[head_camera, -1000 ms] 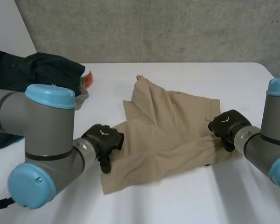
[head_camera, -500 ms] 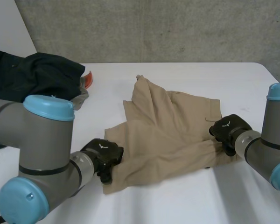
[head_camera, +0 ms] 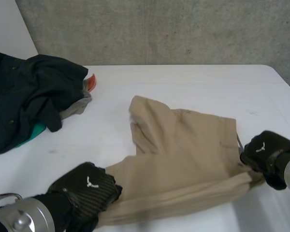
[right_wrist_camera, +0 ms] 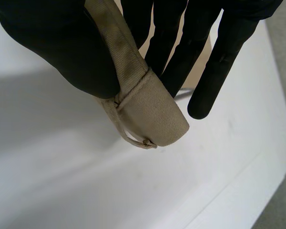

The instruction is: Fold the laundry.

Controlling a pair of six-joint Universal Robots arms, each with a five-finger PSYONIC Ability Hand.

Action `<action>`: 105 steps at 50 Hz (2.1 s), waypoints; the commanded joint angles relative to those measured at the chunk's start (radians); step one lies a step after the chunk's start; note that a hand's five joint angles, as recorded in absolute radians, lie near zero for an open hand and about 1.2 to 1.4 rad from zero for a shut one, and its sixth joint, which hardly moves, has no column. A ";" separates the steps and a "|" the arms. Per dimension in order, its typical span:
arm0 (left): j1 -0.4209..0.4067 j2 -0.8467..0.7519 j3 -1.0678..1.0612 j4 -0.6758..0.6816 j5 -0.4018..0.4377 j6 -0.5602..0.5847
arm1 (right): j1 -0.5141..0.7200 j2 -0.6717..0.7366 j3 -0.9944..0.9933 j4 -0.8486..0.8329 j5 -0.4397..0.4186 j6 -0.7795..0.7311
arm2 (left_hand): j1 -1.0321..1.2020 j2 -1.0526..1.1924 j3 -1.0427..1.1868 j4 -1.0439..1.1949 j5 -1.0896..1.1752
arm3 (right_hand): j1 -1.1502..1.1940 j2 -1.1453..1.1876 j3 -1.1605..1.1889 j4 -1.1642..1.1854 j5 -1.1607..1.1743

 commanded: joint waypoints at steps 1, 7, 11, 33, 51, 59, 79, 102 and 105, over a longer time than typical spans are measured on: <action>-0.003 -0.217 0.016 0.192 -0.023 0.021 | 0.006 0.106 0.016 -0.097 -0.027 -0.005 | 0.252 0.200 0.209 0.199 0.238 | 0.291 0.224 0.210 0.199 0.209; 0.011 -0.427 0.268 0.312 -0.142 0.041 | 0.011 0.259 -0.150 -0.222 0.006 0.027 | 0.252 0.200 0.209 0.199 0.238 | 0.291 0.224 0.210 0.199 0.209; 0.039 -0.526 0.621 0.378 -0.251 0.060 | 0.012 0.324 -0.354 -0.275 0.049 0.115 | 0.252 0.200 0.209 0.199 0.238 | 0.291 0.224 0.210 0.199 0.209; 0.063 -0.492 0.890 0.895 -0.265 0.058 | 0.051 0.434 -0.740 -0.909 0.105 0.411 | 0.252 0.200 0.209 0.199 0.238 | 0.291 0.224 0.210 0.199 0.209; 0.065 -0.520 0.270 0.891 -0.252 -0.014 | 0.109 0.663 -0.508 -0.687 0.069 0.310 | 0.252 0.200 0.209 0.199 0.238 | 0.291 0.224 0.210 0.199 0.209; 0.059 -0.364 0.063 0.750 -0.247 -0.016 | 0.100 0.530 -0.317 -0.497 0.069 0.264 | 0.252 0.200 0.209 0.199 0.238 | 0.291 0.224 0.210 0.199 0.209; -0.032 -0.128 -0.111 0.340 -0.094 0.003 | 0.075 0.207 0.078 -0.233 0.059 0.027 | 0.252 0.200 0.209 0.199 0.238 | 0.291 0.224 0.210 0.199 0.209; 0.121 -0.558 1.006 0.922 -0.262 0.208 | 0.088 0.410 -0.725 -0.732 0.115 0.196 | 0.252 0.200 0.209 0.199 0.238 | 0.291 0.224 0.210 0.199 0.209; 0.124 -0.543 1.060 1.050 -0.265 0.193 | 0.091 0.399 -0.716 -0.980 0.106 0.233 | 0.252 0.200 0.209 0.199 0.238 | 0.291 0.224 0.210 0.199 0.209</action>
